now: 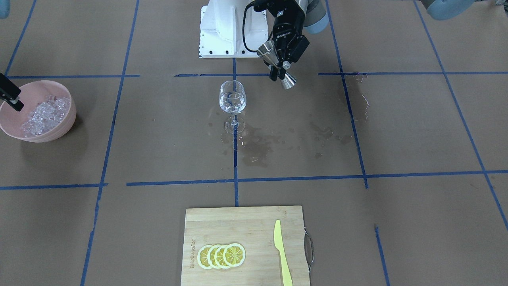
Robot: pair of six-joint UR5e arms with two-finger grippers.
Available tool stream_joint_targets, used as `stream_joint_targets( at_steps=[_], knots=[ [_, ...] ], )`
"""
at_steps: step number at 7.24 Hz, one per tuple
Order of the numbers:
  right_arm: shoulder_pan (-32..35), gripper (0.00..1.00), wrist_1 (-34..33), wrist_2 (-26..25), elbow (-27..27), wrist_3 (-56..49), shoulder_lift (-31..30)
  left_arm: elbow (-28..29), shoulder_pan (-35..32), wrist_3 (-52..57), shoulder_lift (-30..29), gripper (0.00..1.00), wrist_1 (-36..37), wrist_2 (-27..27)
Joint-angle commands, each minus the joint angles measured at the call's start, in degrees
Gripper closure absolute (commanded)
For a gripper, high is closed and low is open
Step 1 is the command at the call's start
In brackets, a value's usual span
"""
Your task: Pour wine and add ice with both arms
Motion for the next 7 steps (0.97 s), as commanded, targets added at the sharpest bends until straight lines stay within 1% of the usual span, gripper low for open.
stream_joint_targets(
  at_steps=[1, 2, 3, 4, 5, 6, 7],
  knots=[
    [-5.35, 0.0, 8.14, -5.24, 0.28, 4.43, -4.73, -0.35, -0.32, -5.74, 0.8, 1.0, -3.57, 0.26],
    [-7.2, 0.0, 8.26, -6.66, 0.28, 4.54, -5.45, -0.35, -0.4, -5.92, 0.72, 1.0, -4.72, 2.35],
    [-9.13, 0.0, 8.35, -8.42, 0.2, 4.54, -6.59, -0.53, -0.49, -6.88, 0.37, 1.0, -6.12, 2.55],
    [-11.07, 0.0, 8.35, -10.96, 0.11, 4.62, -7.21, -0.53, -0.58, -10.54, 0.89, 1.0, -6.31, 2.55],
    [-12.39, 0.0, 8.35, -11.42, -0.24, 5.5, -7.48, -0.61, -0.58, -13.19, 1.42, 1.0, -6.4, 2.63],
    [-13.97, 0.0, 8.35, -12.73, -0.24, 6.03, -7.56, -0.61, -0.58, -15.22, 2.47, 1.0, -6.57, 4.2],
    [-15.38, 0.0, 8.35, -13.44, -0.33, 7.25, -7.57, -0.7, -0.58, -19.59, 4.13, 1.0, -6.75, 5.87]
  ],
)
